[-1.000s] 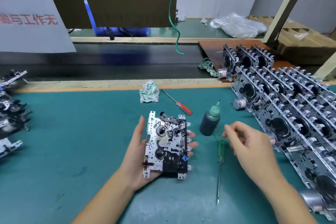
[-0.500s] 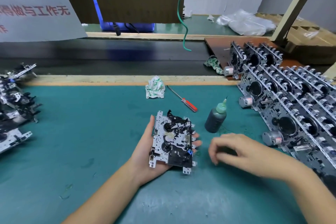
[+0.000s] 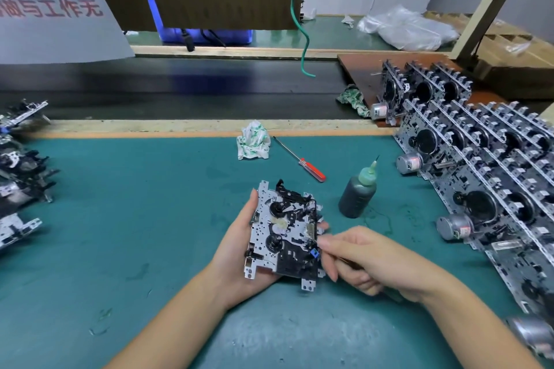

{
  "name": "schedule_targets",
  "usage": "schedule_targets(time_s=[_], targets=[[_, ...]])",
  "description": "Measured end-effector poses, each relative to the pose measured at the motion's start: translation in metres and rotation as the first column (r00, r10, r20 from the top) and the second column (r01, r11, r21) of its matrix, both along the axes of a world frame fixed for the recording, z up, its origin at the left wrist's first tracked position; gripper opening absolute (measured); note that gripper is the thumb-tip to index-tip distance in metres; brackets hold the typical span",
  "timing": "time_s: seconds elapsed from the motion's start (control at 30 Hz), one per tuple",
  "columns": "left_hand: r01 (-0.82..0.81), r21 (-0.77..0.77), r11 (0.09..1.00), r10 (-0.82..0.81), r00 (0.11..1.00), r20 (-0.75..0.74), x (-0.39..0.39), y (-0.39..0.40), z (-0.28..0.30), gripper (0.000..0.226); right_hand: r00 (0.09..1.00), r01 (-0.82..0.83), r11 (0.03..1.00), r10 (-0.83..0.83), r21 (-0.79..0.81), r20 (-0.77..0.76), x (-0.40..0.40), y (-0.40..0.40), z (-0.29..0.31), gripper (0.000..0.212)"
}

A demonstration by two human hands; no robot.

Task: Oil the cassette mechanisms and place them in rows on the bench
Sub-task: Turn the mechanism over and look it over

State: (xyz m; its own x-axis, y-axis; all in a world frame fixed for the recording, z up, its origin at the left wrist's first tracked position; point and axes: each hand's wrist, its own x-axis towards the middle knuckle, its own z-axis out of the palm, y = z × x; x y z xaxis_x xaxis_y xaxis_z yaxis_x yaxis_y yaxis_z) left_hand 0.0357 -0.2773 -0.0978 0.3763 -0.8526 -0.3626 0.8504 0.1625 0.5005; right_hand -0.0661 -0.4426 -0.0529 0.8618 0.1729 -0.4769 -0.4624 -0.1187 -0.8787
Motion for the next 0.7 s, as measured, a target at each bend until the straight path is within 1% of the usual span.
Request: schedule_targets(time_s=[0.17, 0.3, 0.47, 0.6, 0.7], targets=[[0.003, 0.035, 0.999, -0.003, 1.0, 0.023, 0.0012, -0.0009, 0.0014, 0.075, 1.0, 0.01, 0.995, -0.009, 0.095, -0.011, -0.0014, 0.0021, -0.0013, 0.042], [-0.006, 0.049, 0.999, 0.005, 1.0, 0.017, 0.0015, -0.0007, 0.001, 0.075, 1.0, 0.015, 0.998, -0.013, 0.063, -0.02, -0.0022, 0.0026, -0.0006, 0.045], [-0.015, 0.041, 0.999, 0.014, 1.0, 0.024, -0.0005, -0.0012, 0.0006, 0.072, 0.999, 0.04, 0.998, -0.041, -0.056, -0.026, -0.0019, 0.0042, 0.0014, 0.061], [-0.012, 0.059, 0.998, 0.01, 1.0, 0.027, -0.0005, -0.0009, 0.0028, 0.071, 0.997, 0.03, 0.998, -0.034, -0.055, -0.069, -0.0018, 0.0032, 0.0032, 0.057], [-0.012, 0.081, 0.997, 0.009, 0.999, 0.035, -0.0012, -0.0014, 0.0047, 0.072, 0.997, 0.029, 0.999, -0.032, -0.036, -0.071, -0.0026, 0.0048, 0.0017, 0.056]])
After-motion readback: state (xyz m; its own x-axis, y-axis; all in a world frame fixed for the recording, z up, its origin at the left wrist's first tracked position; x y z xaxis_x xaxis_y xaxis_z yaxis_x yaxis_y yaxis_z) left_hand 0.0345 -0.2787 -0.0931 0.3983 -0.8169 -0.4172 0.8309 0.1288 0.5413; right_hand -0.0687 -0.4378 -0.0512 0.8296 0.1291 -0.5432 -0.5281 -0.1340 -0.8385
